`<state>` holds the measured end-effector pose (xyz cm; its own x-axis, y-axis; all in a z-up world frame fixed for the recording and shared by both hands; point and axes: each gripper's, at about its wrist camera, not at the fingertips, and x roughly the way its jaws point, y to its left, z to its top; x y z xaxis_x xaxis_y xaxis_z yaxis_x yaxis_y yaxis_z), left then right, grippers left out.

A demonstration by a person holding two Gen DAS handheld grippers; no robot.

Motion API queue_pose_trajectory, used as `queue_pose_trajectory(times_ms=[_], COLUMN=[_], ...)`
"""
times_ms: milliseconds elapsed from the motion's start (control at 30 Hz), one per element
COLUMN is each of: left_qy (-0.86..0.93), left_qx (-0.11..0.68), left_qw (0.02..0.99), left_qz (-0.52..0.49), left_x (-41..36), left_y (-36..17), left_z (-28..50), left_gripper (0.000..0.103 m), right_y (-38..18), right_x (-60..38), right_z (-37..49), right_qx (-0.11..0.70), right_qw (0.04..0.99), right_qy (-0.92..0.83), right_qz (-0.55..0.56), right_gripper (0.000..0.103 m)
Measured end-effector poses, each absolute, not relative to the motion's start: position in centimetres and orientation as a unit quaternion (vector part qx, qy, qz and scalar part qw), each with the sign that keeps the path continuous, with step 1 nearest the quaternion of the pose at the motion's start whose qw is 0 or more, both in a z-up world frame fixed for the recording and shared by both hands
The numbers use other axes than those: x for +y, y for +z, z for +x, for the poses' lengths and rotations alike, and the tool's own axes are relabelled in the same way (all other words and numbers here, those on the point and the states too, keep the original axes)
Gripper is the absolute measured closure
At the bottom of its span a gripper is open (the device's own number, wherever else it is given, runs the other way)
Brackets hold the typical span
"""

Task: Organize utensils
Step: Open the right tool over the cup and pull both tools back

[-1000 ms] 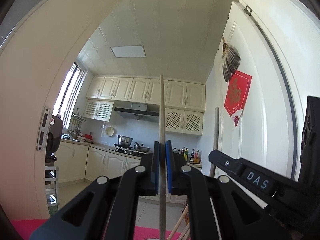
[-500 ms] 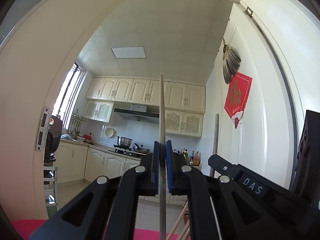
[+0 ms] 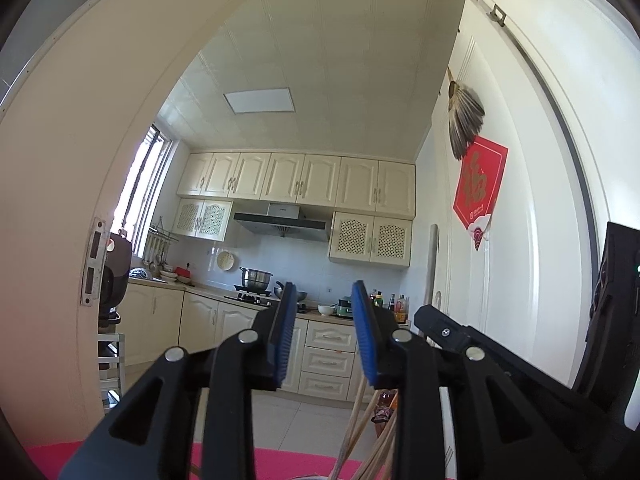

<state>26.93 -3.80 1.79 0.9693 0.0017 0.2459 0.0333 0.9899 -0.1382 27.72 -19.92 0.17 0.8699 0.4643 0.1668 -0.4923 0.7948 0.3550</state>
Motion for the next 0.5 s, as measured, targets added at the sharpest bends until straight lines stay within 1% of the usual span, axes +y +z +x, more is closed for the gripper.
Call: queue_pose_trajectory(times_ms=[300,367,433,500], left_qy=[0.003,0.0,0.0,0.0], left_qx=[-0.086,-0.077,-0.073,-0.065], left_qw=[0.994,0.995,0.996,0.996], left_qz=[-0.063,-0.062,-0.058,-0.053], left_x=[-2.5,-2.3,-2.1,-1.9], left_y=[1.9,1.9,1.8,1.8], left_z=[27.0,26.9,26.7,26.4], left_gripper=[0.069,0.067,0.061,0.058], right_y=[-0.8,-1.1,-1.4,-1.6], right_x=[-18.9,-18.6,-18.2,-17.8], right_z=[26.6,26.4,26.1,25.7], right_qx=[-0.009,0.001,0.012,0.019], right_qw=[0.954,0.957,0.959,0.961], right_qy=[0.248,0.245,0.242,0.238], right_qz=[0.168,0.157,0.149,0.14], right_gripper=[0.096,0.096,0.096,0.096])
